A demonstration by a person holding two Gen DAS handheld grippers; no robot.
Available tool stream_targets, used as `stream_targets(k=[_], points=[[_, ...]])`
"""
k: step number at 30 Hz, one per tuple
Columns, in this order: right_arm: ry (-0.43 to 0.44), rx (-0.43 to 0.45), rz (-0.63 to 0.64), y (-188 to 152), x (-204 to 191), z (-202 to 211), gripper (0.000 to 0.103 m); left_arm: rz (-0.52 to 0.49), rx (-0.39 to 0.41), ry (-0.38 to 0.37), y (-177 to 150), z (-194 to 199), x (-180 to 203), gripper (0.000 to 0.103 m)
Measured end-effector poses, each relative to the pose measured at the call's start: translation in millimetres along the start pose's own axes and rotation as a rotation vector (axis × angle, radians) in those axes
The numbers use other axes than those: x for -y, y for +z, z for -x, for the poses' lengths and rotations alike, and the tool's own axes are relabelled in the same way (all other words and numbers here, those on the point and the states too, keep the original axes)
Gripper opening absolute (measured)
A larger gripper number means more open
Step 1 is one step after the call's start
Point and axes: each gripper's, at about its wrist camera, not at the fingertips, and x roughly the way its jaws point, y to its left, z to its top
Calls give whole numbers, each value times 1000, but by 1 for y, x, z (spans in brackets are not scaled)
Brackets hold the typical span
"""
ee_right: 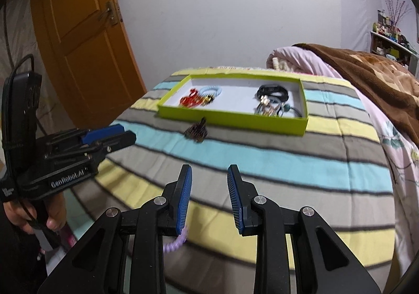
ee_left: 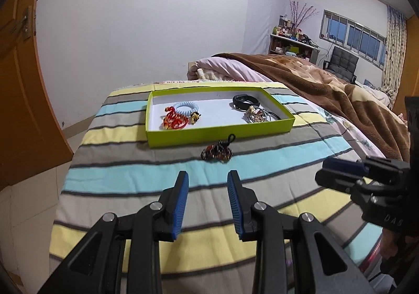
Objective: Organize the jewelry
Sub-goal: 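Move the right tool to the purple coil hair tie while the left tool approaches the black beaded tassel tie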
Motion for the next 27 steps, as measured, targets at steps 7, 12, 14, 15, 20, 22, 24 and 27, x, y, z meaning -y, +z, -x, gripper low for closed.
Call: stream_targets(k=[7, 12, 14, 15, 20, 22, 24, 27], points=[[20, -32, -6, -24, -9, 1, 29, 22, -3, 7, -20, 14, -2, 32], [29, -62, -2, -38, -17, -3, 29, 22, -8, 13, -31, 21, -1, 32], [31, -72, 1, -42, -18, -6, 29, 22, -7, 13, -35, 23, -1, 32], [30, -79, 2, -43, -19, -8, 29, 23, -9, 10, -36, 23, -1, 32], [27, -105, 9, -50, -23, -18, 29, 27, -14, 1, -42, 24, -2, 32], [26, -117, 11, -53, -24, -22, 29, 26, -17, 1, -43, 22, -2, 32], [22, -127, 17, -54, -26, -26, 29, 29, -20, -2, -44, 20, -3, 32], [9, -128, 37, -54, -30, -30, 29, 32, -22, -3, -44, 18, -5, 32]])
